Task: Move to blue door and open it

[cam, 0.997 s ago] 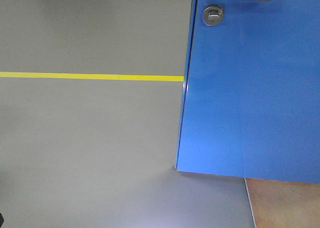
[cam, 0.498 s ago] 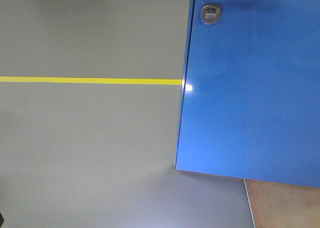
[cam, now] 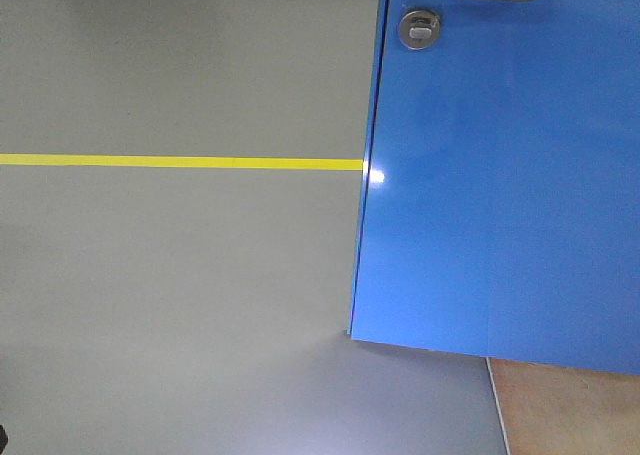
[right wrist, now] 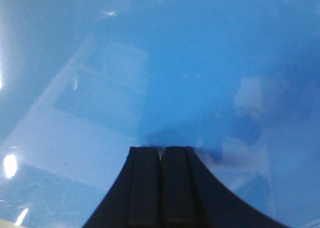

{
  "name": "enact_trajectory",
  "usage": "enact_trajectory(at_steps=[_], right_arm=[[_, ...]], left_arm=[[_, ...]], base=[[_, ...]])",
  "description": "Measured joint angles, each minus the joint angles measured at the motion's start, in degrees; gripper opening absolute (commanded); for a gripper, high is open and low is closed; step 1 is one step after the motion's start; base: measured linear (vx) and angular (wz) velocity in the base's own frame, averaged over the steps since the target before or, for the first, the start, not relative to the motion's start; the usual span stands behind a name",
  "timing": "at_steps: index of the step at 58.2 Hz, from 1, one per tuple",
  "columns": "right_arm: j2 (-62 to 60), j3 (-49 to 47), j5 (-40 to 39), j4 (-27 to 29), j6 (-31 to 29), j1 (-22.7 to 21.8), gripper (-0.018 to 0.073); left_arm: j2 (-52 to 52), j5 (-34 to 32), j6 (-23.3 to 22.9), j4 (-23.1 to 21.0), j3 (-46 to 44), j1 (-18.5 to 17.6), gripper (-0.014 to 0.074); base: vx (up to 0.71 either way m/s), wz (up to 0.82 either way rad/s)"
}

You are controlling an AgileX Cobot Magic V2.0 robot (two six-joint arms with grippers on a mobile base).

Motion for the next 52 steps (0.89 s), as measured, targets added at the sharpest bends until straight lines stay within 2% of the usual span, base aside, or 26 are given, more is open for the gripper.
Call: enact_trajectory(at_steps=[3, 6, 12, 19, 23, 30, 34, 44, 52], right_arm=[[-0.35, 0.0, -0.29, -3.98, 0.0, 0.24, 0.0008], [-0.84, 0.19, -0.82, -10.46, 0.0, 0.59, 0.0008], [-4.44, 3.13, -0.57, -27.51, 0.0, 1.66, 0.0008], [-12.33, 12.62, 1.97, -46.08, 0.0, 3.69, 0.0008], [-18.02, 20.38, 2.27, -51.62, 0.06, 4.45, 0.0008], [-29.96, 38.37, -1.26, -55.35, 0.2, 4.14, 0.0008], [-36.9, 48.17, -5.77, -56.69, 0.07, 3.1, 0.0008], [-57.93, 70.65, -16.82, -62.93, -0.06, -1.82, 0.0008], [-75.45, 85.7, -18.45, -66.2, -0.06, -4.88, 0.0008]], left_arm=[[0.0, 0.0, 0.0, 0.0, 0.0, 0.0, 0.0073], [0.0, 0.0, 0.0, 0.0, 0.0, 0.0, 0.0073], [0.0, 0.0, 0.0, 0.0, 0.0, 0.0, 0.0073], [0.0, 0.0, 0.0, 0.0, 0.0, 0.0, 0.0073], [0.0, 0.0, 0.0, 0.0, 0.0, 0.0, 0.0073], [0.0, 0.0, 0.0, 0.0, 0.0, 0.0, 0.0073], [0.0, 0.0, 0.0, 0.0, 0.0, 0.0, 0.0073], [0.0, 0.0, 0.0, 0.0, 0.0, 0.0, 0.0073], [0.0, 0.0, 0.0, 0.0, 0.0, 0.0, 0.0073]], base=[[0.0, 0.0], [0.0, 0.0], [0.0, 0.0], [0.0, 0.0], [0.0, 0.0], [0.0, 0.0], [0.0, 0.0], [0.0, 0.0], [0.0, 0.0]])
